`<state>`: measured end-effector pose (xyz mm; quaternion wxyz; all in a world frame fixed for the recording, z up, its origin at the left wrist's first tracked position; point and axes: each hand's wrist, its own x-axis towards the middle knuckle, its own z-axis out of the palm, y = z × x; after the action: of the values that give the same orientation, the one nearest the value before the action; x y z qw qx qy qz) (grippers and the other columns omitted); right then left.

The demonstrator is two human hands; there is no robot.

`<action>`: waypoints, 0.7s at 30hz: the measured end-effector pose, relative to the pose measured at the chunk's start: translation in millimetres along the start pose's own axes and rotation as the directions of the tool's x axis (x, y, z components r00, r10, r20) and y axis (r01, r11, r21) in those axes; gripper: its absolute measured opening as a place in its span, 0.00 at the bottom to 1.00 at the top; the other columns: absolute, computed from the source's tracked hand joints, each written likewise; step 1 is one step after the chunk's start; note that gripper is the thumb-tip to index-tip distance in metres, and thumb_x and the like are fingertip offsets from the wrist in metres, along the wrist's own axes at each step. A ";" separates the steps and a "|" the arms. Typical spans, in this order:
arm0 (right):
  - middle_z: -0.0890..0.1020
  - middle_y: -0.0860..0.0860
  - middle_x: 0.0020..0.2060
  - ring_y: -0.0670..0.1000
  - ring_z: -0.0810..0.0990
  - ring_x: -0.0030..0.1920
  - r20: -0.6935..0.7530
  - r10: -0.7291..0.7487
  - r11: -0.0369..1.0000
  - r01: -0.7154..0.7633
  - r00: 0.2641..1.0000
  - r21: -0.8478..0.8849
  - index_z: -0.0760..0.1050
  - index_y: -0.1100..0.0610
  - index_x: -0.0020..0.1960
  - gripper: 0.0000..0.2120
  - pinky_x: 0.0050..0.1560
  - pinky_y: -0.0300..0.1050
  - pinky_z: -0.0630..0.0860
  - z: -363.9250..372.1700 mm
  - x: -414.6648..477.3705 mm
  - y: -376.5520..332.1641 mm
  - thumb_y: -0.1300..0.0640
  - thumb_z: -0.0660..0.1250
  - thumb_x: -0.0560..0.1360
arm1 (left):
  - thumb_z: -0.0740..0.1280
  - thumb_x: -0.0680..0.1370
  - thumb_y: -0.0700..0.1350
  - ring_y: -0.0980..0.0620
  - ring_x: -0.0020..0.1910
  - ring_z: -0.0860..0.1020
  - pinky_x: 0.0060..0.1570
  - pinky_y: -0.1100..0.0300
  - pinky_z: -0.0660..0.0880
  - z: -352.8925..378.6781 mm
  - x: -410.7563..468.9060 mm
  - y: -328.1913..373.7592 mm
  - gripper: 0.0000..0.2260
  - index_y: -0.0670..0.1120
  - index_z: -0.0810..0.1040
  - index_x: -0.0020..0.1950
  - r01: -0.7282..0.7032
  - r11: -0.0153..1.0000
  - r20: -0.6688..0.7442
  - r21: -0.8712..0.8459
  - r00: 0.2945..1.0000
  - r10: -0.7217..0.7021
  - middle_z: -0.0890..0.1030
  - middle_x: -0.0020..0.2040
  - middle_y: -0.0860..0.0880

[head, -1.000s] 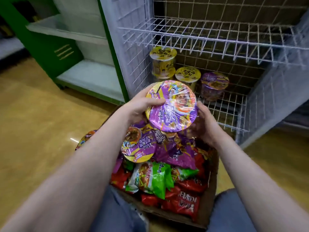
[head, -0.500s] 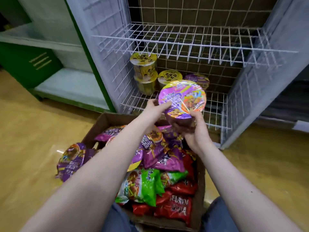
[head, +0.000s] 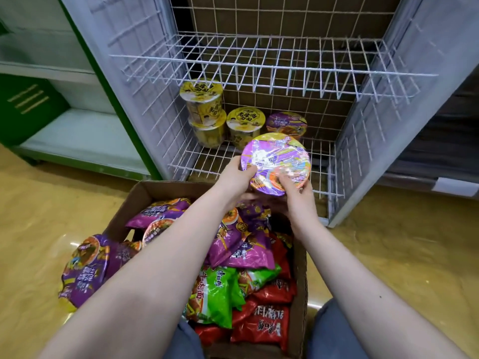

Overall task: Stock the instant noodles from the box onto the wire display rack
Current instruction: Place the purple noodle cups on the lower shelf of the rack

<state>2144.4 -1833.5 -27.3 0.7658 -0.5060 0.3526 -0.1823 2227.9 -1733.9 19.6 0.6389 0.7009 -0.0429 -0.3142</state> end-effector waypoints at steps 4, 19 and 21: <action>0.80 0.52 0.58 0.54 0.80 0.57 -0.021 -0.019 0.999 0.019 1.000 0.027 0.68 0.50 0.61 0.27 0.59 0.60 0.75 1.7 7.1 8.4 0.46 0.73 0.66 | 0.63 0.80 0.43 0.43 0.54 0.81 0.40 0.52 0.82 -5.8 6.1 -0.9 0.12 0.48 0.68 0.63 -0.008 1.000 0.021 -0.004 1.000 0.008 0.78 0.61 0.43; 0.79 0.50 0.52 0.49 0.81 0.48 -0.083 0.034 0.993 -0.024 0.996 0.111 0.67 0.55 0.65 0.21 0.54 0.56 0.79 0.8 24.8 -17.6 0.56 0.68 0.75 | 0.67 0.77 0.46 0.49 0.52 0.76 0.56 0.49 0.74 -20.9 27.5 5.6 0.23 0.44 0.65 0.69 -0.176 0.935 0.007 0.307 0.983 0.183 0.78 0.57 0.45; 0.79 0.52 0.52 0.50 0.81 0.45 -0.088 0.063 0.982 -0.046 0.994 0.185 0.66 0.56 0.65 0.19 0.48 0.54 0.81 -1.0 39.0 -28.0 0.58 0.67 0.76 | 0.68 0.76 0.45 0.47 0.53 0.76 0.51 0.54 0.74 -12.4 43.7 7.6 0.22 0.43 0.67 0.67 -0.192 0.879 -0.008 0.437 0.976 0.217 0.76 0.60 0.43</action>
<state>2172.6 -1870.7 -16.1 0.7964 -0.4145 0.3836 -0.2164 2271.5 -1744.6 9.6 0.4973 0.8256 -0.1672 -0.2076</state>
